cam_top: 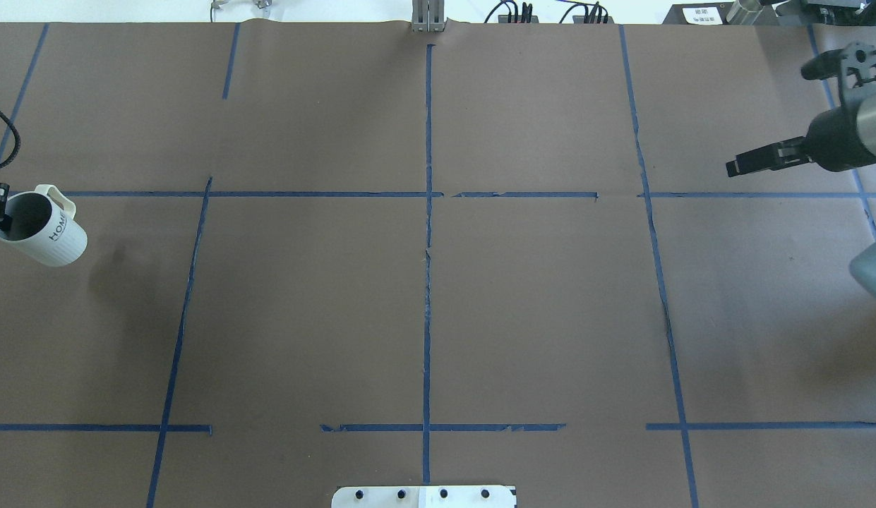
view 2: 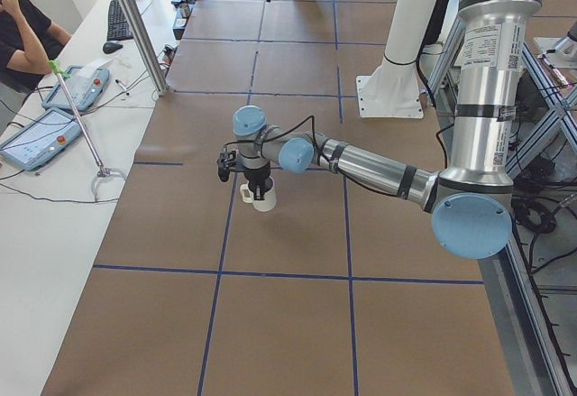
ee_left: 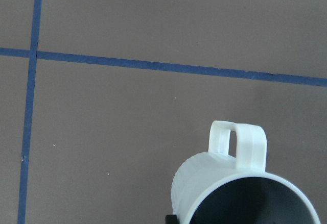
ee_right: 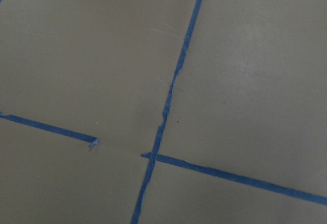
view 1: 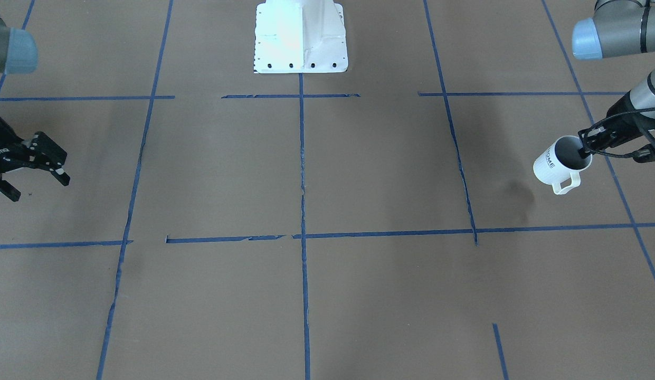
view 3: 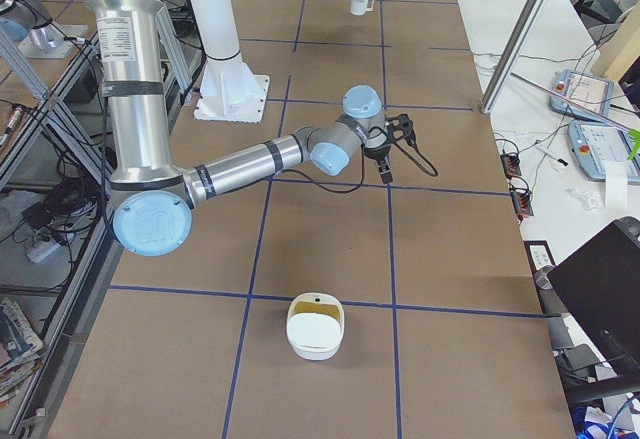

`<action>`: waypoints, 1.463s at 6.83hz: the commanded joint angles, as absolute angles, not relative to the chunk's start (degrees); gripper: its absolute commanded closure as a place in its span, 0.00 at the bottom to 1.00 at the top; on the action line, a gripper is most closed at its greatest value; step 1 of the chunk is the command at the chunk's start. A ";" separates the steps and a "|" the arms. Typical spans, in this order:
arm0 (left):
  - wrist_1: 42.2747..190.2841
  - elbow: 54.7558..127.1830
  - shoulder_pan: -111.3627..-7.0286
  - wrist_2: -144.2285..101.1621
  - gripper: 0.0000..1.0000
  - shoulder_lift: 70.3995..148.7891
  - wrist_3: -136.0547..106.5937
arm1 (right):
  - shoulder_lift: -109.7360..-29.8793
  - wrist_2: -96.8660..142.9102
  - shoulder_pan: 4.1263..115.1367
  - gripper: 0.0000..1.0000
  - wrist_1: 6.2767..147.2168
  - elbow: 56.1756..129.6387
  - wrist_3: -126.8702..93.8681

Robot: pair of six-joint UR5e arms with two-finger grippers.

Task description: Left arm hands cup to right arm to dump lemon

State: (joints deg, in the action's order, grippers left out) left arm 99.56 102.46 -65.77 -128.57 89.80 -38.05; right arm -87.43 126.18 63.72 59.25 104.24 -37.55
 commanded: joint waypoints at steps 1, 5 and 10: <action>113.41 97.66 -65.74 -129.02 1.00 86.49 -42.78 | -91.05 132.43 67.58 0.00 59.50 104.59 -35.60; 114.43 99.14 -64.43 -133.77 1.00 85.25 -42.19 | -91.14 132.89 67.59 0.00 59.41 105.03 -35.68; 114.43 99.84 -60.73 -133.59 0.01 83.94 -42.01 | -91.05 132.89 67.50 0.00 59.50 105.64 -35.68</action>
